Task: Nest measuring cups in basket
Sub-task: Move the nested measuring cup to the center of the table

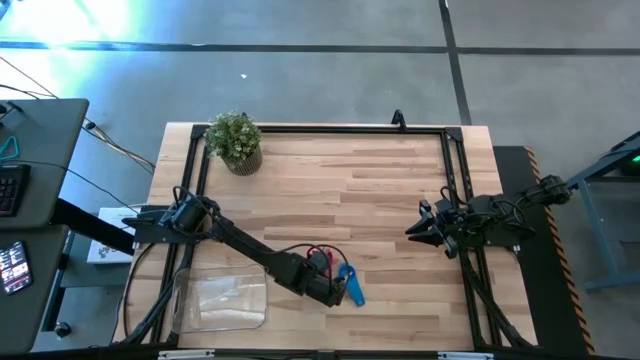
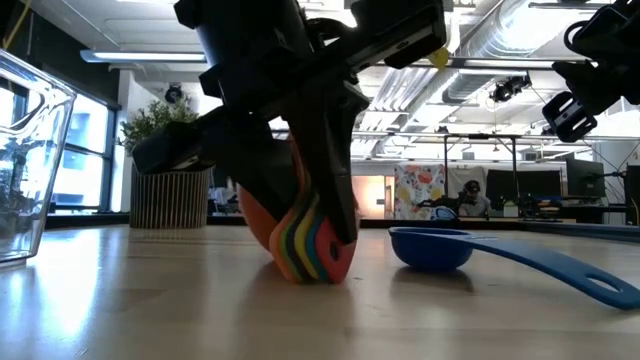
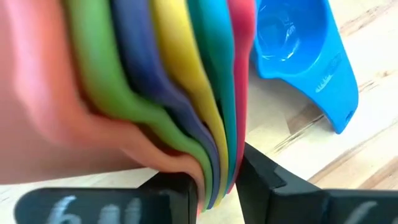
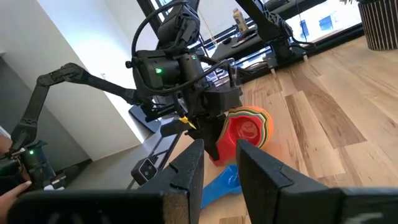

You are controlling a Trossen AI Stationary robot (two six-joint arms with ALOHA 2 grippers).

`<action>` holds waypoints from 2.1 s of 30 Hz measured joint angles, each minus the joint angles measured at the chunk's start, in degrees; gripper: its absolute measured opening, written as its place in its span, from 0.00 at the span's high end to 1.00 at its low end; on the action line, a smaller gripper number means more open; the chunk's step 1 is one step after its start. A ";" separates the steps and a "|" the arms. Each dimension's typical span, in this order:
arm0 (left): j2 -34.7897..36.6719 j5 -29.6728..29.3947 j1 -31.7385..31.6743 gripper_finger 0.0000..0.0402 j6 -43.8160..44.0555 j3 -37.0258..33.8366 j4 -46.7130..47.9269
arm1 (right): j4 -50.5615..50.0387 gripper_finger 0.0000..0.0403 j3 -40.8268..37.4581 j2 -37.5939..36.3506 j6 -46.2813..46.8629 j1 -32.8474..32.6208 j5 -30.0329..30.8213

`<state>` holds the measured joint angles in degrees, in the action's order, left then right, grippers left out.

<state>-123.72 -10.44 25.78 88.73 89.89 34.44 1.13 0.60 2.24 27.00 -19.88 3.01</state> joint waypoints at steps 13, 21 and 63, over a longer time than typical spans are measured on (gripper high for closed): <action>0.37 -5.64 0.94 0.84 -4.50 -0.17 -6.23 | 0.00 0.78 0.00 0.00 -0.02 0.00 -0.01; 2.07 -7.78 0.33 0.84 -7.90 -0.09 -8.06 | 0.00 0.78 0.01 0.01 -0.01 0.00 0.00; -4.38 32.77 -24.02 0.82 -27.76 -0.03 -44.74 | -0.01 0.78 0.00 0.02 0.00 -0.01 0.00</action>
<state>-128.10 22.33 1.76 60.97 89.86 -10.31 1.12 0.60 2.26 27.00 -19.89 3.02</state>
